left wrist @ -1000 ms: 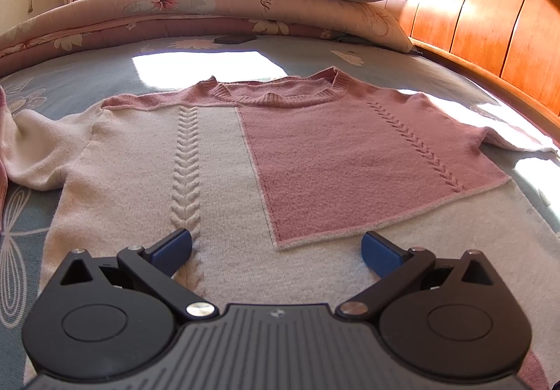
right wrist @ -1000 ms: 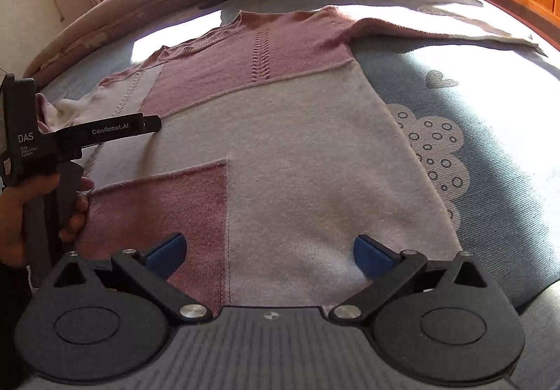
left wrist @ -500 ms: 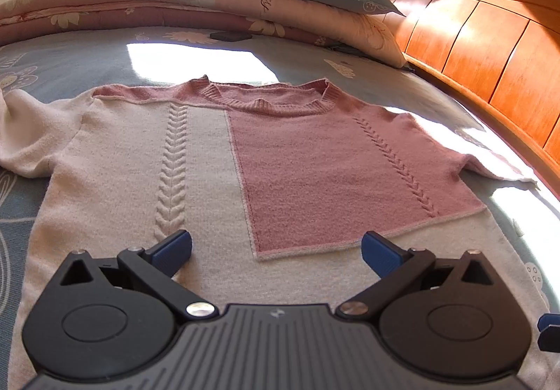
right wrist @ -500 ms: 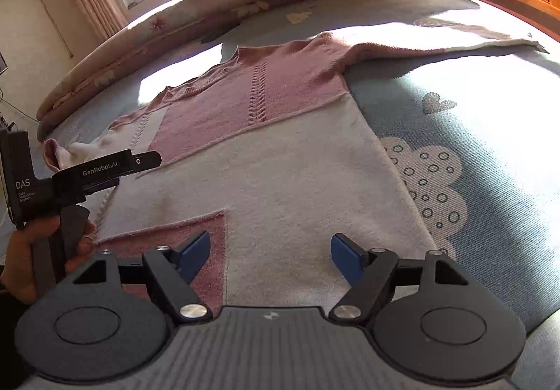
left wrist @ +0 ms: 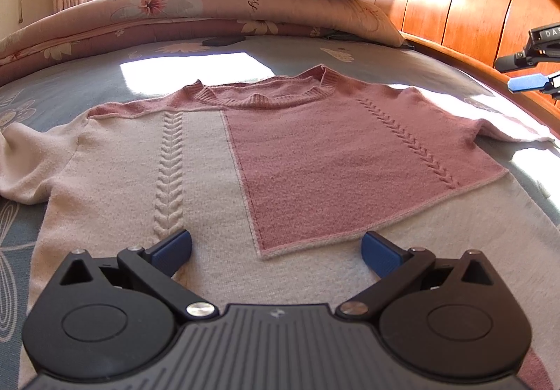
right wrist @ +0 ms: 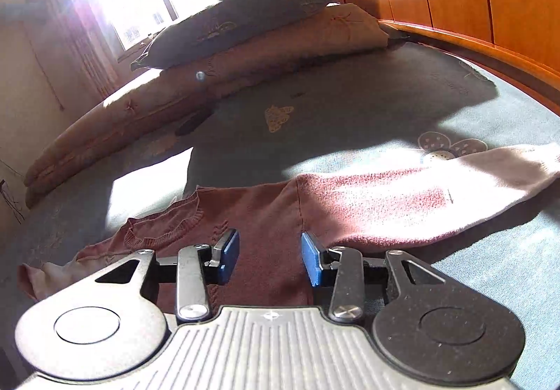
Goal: Fold clothes
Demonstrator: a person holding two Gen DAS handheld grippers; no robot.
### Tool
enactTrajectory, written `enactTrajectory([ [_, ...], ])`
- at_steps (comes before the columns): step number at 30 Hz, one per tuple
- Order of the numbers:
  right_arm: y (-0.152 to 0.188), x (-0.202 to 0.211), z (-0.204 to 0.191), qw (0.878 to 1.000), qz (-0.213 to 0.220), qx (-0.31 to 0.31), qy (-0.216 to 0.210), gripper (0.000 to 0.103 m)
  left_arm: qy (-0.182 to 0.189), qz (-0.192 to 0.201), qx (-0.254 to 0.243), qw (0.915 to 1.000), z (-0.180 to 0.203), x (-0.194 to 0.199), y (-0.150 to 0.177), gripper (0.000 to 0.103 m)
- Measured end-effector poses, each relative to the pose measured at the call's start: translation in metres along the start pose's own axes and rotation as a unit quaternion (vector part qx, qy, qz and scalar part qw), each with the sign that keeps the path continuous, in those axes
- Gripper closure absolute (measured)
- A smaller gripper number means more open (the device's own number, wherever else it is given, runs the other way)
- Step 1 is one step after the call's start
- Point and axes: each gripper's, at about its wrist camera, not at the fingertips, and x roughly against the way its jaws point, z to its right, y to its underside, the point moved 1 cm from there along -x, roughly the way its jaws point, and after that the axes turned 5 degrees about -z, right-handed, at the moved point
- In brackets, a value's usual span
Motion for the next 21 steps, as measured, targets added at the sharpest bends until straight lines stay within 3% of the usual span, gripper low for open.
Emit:
enactTrajectory([
  [6,-0.006,-0.074,0.028,0.999,-0.045,-0.020,0.023,0.060,0.001,0.000,0.000,1.0000,-0.001,0.000,0.000,0.001],
  [10,0.009,-0.095,0.051,0.995,-0.068,-0.010,0.069,0.064,0.002,0.000,0.000,1.0000,-0.001,-0.001,0.000,0.001],
  [13,0.008,-0.085,0.063,0.994,-0.050,-0.017,0.094,0.066,0.001,0.000,-0.001,1.0000,-0.001,-0.001,0.000,0.001],
  [15,0.003,-0.074,0.065,0.996,-0.032,-0.036,0.081,0.063,0.000,0.000,-0.001,1.0000,-0.001,-0.001,-0.001,0.001],
  [18,-0.001,-0.068,0.054,0.999,-0.025,-0.038,0.020,0.063,0.000,0.000,-0.002,1.0000,0.000,-0.001,-0.001,0.001],
  [21,0.002,-0.076,0.041,0.998,-0.051,-0.026,-0.020,0.063,0.000,0.000,-0.002,1.0000,0.000,-0.001,0.000,0.001],
])
